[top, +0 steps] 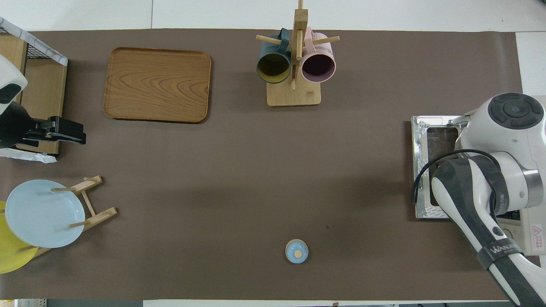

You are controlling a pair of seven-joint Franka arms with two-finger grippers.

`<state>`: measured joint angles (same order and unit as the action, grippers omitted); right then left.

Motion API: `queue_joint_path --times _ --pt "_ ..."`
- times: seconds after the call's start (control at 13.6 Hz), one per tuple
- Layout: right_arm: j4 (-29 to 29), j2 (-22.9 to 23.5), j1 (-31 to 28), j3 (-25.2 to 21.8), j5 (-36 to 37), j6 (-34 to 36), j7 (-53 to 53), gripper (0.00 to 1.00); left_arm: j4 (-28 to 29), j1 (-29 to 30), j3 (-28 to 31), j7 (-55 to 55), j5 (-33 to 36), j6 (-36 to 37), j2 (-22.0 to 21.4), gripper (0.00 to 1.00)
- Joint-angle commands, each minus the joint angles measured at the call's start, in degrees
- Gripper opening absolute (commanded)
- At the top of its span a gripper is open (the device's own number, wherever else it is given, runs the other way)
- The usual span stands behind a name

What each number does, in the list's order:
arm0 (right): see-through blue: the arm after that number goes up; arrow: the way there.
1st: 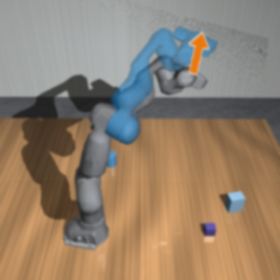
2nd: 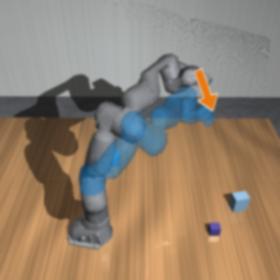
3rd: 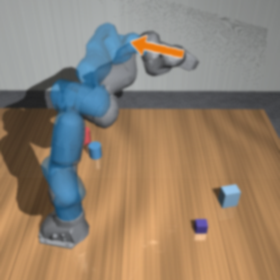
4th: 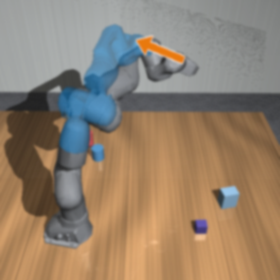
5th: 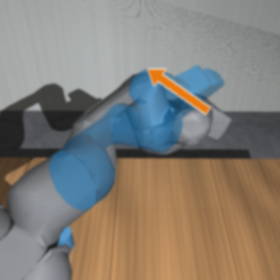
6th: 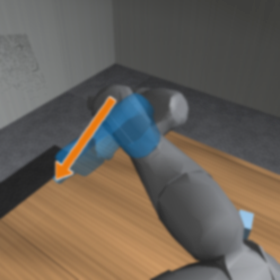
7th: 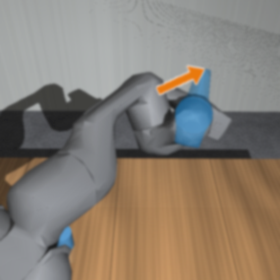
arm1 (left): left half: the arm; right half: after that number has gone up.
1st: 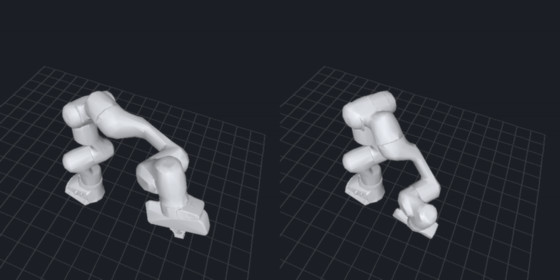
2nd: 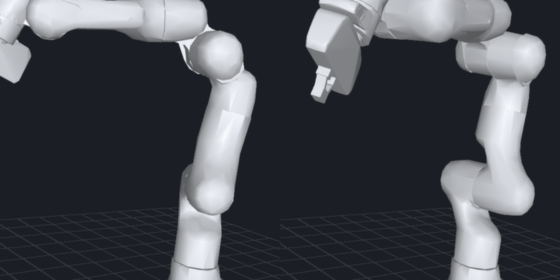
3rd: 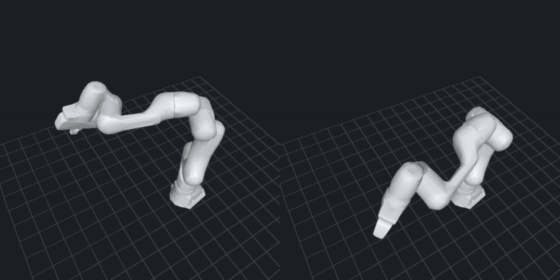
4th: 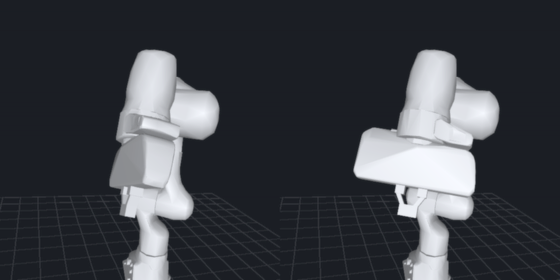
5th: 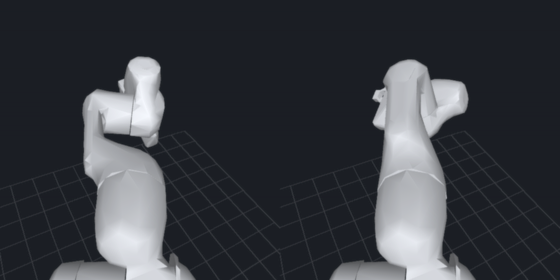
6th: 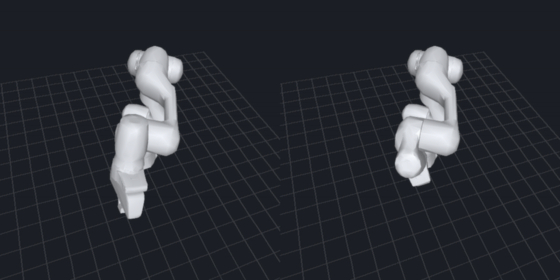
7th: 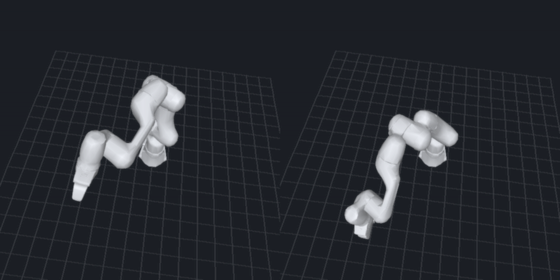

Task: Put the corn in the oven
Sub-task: 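Insert the corn into the oven and open the right gripper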

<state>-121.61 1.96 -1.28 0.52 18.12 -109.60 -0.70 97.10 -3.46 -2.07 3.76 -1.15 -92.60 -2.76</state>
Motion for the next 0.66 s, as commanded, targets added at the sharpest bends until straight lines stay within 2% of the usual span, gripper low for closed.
queue_joint_path --times 0.0,0.07,0.15,0.3,0.37,0.44,0.59 --pt "-2.05 -1.17 -2.94 0.62 -0.98 -1.58 -3.08 0.00 0.11 0.65 -0.30 -0.86 0.97 0.41 -0.58 1.00" --pt "-2.05 -1.17 -3.64 0.62 -0.98 -2.01 -3.86 0.00 0.11 0.74 -0.30 -0.86 0.97 0.32 -0.58 1.00" --pt "-2.05 -1.09 -4.16 0.62 -0.98 -2.37 -4.39 0.05 0.11 1.26 -0.30 -0.86 0.97 0.15 -0.49 1.00" --pt "-2.23 -1.08 -4.61 0.62 -0.98 -2.55 -4.48 0.28 0.11 1.35 -0.48 -0.86 0.97 -0.03 -0.49 1.00" --pt "-2.23 -1.08 -4.70 0.62 -0.98 -2.81 -4.40 0.46 0.11 1.35 -0.57 -0.86 0.97 -0.03 -0.49 1.00" --pt "-2.23 -1.00 -4.70 0.71 -1.07 -3.68 -4.40 0.50 0.11 1.35 -0.57 -0.86 0.97 -0.12 -0.49 1.00" --pt "-2.14 -0.82 -4.17 0.71 -1.07 -3.87 -4.05 0.50 0.11 1.26 -0.57 -0.86 0.97 -0.21 -0.58 1.00"
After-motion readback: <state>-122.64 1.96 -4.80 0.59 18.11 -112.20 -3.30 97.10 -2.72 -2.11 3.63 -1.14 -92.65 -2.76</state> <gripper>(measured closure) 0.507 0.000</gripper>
